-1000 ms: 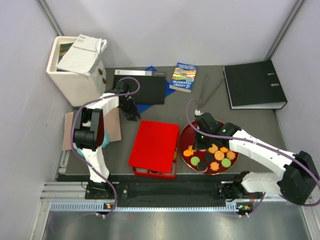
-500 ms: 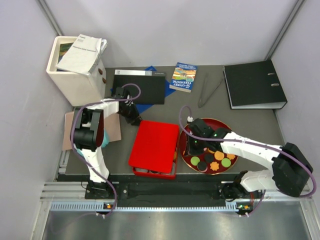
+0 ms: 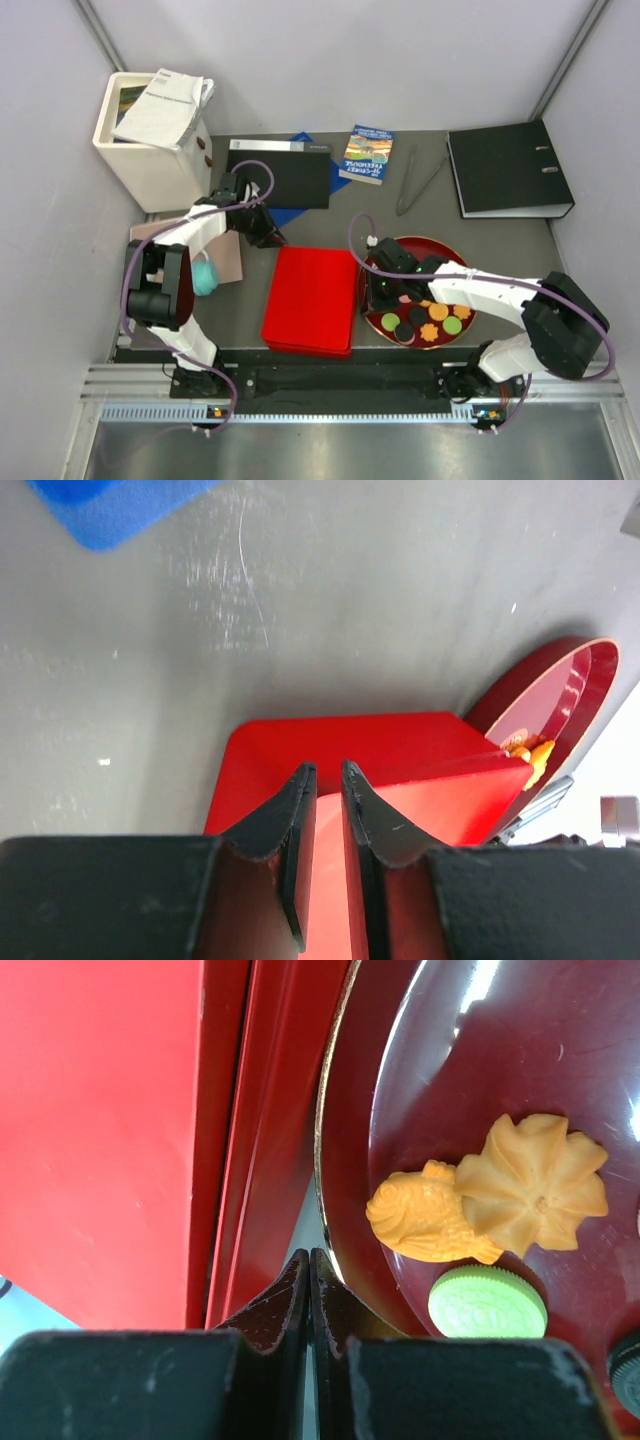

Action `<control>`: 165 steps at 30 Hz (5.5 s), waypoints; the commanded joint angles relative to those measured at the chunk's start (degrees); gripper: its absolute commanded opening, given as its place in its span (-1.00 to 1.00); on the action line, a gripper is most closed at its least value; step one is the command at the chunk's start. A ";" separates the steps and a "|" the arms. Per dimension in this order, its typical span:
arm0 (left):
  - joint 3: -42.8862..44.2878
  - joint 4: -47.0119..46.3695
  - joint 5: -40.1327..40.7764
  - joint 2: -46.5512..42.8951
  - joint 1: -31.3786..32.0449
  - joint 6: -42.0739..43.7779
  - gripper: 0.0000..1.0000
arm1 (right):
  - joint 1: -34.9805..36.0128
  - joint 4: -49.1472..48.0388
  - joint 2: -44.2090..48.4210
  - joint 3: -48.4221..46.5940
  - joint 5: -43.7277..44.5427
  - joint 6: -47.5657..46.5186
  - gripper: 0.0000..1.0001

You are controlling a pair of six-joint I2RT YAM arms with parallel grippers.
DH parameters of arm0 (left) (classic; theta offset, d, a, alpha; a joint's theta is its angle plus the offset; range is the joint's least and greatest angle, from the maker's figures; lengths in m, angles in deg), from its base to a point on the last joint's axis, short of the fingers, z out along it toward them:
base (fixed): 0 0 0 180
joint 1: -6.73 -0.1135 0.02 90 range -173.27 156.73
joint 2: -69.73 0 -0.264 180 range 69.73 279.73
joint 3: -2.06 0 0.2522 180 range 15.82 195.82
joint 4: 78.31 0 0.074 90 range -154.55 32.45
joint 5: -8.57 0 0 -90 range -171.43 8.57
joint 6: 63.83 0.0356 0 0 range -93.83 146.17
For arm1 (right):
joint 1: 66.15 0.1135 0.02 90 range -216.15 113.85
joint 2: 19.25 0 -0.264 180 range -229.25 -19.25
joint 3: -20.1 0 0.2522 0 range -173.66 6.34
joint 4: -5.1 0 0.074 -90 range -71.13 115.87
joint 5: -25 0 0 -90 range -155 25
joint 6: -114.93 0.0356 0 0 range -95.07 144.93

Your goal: Pack the cookies

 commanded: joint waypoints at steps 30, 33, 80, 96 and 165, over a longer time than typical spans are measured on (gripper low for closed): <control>1.23 4.45 4.73 -1.57 0.26 -1.39 -0.35 | 5.69 4.19 10.33 -0.47 5.67 0.39 -1.00; 3.07 4.27 4.03 0.28 0.17 -1.21 -0.33 | 5.87 4.37 13.32 1.56 6.11 1.71 -1.00; 0.18 3.92 -0.81 2.57 6.94 0.02 -0.78 | 5.78 3.85 9.53 -5.39 10.94 -1.37 -1.00; 1.58 3.30 -3.01 3.10 8.61 -0.60 -1.00 | 2.53 1.30 8.32 -4.59 10.95 0.39 -1.00; -10.02 16.22 17.99 -17.91 7.64 -6.13 -0.51 | -3.54 0.15 -0.92 -8.98 8.04 -1.80 -1.00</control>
